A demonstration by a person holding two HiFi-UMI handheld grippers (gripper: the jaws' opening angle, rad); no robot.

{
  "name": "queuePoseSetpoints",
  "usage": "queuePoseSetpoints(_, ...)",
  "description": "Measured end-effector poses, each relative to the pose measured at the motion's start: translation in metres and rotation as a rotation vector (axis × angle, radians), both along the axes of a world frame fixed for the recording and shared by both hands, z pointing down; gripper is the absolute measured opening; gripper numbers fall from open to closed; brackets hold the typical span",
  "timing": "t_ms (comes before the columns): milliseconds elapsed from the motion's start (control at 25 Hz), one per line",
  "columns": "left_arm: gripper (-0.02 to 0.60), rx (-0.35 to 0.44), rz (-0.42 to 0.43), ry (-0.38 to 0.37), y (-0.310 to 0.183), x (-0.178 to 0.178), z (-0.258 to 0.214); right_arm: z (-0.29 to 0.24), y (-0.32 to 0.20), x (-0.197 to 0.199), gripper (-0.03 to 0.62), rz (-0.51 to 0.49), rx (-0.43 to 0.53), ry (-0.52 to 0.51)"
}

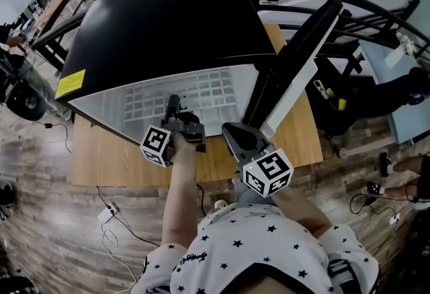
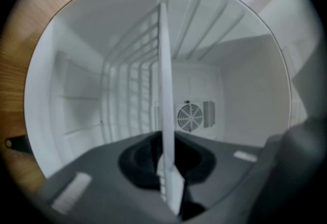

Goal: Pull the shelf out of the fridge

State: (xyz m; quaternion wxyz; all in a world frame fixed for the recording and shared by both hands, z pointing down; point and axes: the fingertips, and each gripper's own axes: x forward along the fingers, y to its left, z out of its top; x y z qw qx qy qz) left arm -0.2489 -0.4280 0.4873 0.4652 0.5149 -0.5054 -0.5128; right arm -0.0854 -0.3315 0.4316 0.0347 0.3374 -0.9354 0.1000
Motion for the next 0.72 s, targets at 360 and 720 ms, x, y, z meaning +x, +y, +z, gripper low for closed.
queuePoseSetpoints(360, 0.031, -0.023, 0.004, 0.021, 0.000, -0.001, 0.001, 0.001, 0.008, 0.003, 0.021, 0.011, -0.009, 0.001)
queuePoseSetpoints(720, 0.031, -0.027, 0.008, 0.027, 0.004, -0.001, 0.002, 0.001, 0.016, 0.003, 0.021, 0.020, -0.013, -0.001)
